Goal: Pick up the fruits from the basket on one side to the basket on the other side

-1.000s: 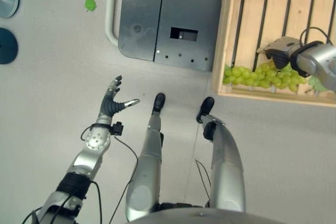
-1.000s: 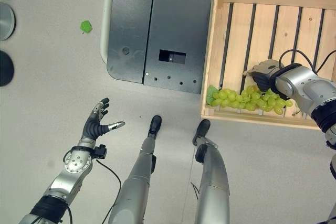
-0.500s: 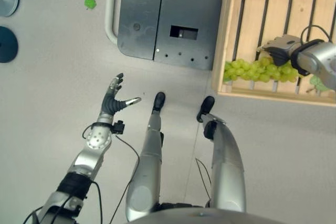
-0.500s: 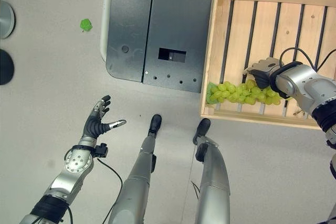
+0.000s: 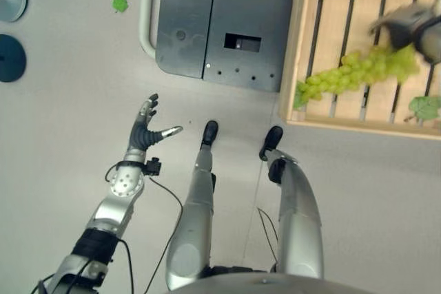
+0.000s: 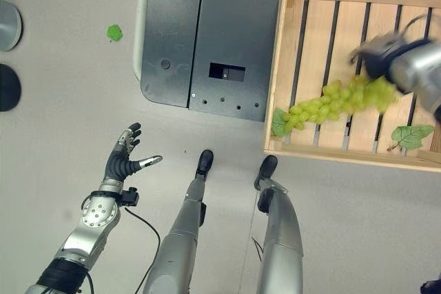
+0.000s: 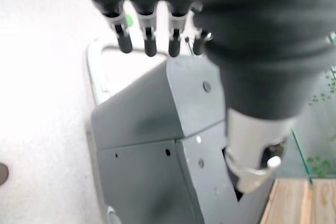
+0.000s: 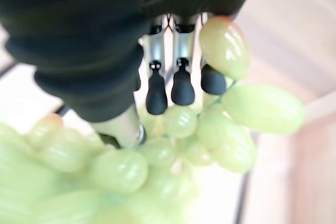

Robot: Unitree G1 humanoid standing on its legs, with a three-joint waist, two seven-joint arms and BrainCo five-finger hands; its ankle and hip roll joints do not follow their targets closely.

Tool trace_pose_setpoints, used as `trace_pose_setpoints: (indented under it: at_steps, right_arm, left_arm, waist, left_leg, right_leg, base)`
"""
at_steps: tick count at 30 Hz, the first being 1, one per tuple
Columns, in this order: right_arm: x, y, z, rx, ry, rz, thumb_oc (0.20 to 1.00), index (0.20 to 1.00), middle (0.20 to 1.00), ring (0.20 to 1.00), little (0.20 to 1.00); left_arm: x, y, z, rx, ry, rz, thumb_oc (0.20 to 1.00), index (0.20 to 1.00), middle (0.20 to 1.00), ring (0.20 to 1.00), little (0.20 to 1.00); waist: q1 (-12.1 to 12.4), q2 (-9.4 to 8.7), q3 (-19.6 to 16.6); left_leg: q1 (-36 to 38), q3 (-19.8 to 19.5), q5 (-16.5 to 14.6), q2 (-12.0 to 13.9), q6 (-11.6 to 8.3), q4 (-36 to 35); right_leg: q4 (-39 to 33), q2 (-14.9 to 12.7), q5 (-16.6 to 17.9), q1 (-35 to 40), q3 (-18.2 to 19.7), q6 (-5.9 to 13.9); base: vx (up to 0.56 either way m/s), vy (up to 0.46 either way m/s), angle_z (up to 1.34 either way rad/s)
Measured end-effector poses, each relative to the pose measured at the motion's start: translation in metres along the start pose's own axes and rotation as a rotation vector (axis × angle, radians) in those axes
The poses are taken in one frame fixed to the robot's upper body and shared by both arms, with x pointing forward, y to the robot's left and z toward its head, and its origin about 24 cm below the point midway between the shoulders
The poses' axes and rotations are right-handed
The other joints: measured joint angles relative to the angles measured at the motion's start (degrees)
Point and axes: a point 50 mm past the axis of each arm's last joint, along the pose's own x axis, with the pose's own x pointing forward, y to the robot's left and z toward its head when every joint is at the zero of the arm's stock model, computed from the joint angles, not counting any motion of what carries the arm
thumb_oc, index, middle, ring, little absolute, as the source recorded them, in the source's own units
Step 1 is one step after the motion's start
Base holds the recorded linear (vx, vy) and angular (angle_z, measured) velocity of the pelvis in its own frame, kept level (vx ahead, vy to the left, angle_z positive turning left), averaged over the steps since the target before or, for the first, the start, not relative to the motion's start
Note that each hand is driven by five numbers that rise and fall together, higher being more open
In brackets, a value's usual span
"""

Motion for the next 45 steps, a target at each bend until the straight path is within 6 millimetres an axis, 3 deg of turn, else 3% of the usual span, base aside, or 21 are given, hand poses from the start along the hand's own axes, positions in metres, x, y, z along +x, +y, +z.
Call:
trace_pose_setpoints:
  at_steps: [4,18,29,30,43,45]
  right_arm:
    - [-0.001,-0.006,-0.001,0.049,-0.008,-0.039,0.200,0.200,0.200,0.200,0.200]
    - [-0.002,-0.013,0.010,0.083,-0.065,-0.077,0.200,0.200,0.200,0.200,0.200]
    - [0.000,0.004,0.030,0.081,-0.136,-0.031,0.200,0.200,0.200,0.200,0.200]
    - [0.000,0.004,0.030,0.076,-0.135,-0.028,1.000,1.000,1.000,1.000,1.000]
    - [-0.004,0.016,0.044,-0.170,-0.188,0.012,1.000,1.000,1.000,1.000,1.000]
    - [-0.005,0.031,0.049,-0.173,-0.206,0.046,1.000,1.000,1.000,1.000,1.000]
  left_arm:
    - [-0.004,0.001,-0.003,0.004,0.015,-0.001,1.000,1.000,1.000,1.000,1.000]
    - [-0.008,0.009,-0.006,0.012,0.026,0.026,1.000,1.000,1.000,1.000,1.000]
    - [-0.008,0.009,-0.006,0.013,0.029,0.026,1.000,1.000,1.000,1.000,1.000]
    - [-0.008,0.009,-0.006,0.013,0.029,0.026,1.000,1.000,1.000,1.000,1.000]
    - [-0.008,0.009,-0.009,0.016,0.041,0.028,1.000,1.000,1.000,1.000,1.000]
    - [-0.008,0.009,-0.009,0.015,0.042,0.028,1.000,1.000,1.000,1.000,1.000]
  waist:
    - [-0.2,-0.03,0.0]
    - [-1.7,-0.17,0.0]
    - [-2.0,-0.19,0.0]
    - [-2.0,-0.19,0.0]
    - [-2.1,-0.18,0.0]
    - [-1.9,-0.18,0.0]
  left_leg:
    - [2.5,-0.1,0.0,0.5,0.02,-0.4]
    - [2.5,0.0,0.4,1.2,0.29,-0.8]
    - [2.6,0.4,0.3,1.3,0.29,-0.9]
    - [2.6,0.4,0.3,1.4,0.29,-0.9]
    - [2.7,0.5,0.4,1.4,0.29,-1.0]
    - [2.7,0.4,0.4,1.4,0.29,-1.0]
  right_leg:
    - [-1.5,0.5,0.2,3.3,-0.6,0.28]
    - [-3.6,1.6,1.7,4.1,-0.6,0.40]
    - [-3.8,1.8,1.8,4.1,-0.5,0.42]
    - [-3.8,1.8,1.8,4.1,-0.5,0.42]
    - [-3.8,1.9,1.8,4.1,-0.5,0.42]
    - [-3.8,1.9,1.8,4.1,-0.5,0.41]
  base:
    - [0.00,0.000,0.00]
    - [0.00,0.003,-0.01]
    - [0.00,0.000,0.00]
    - [0.00,0.000,0.00]
    - [0.00,0.000,0.00]
    - [0.00,0.000,0.00]
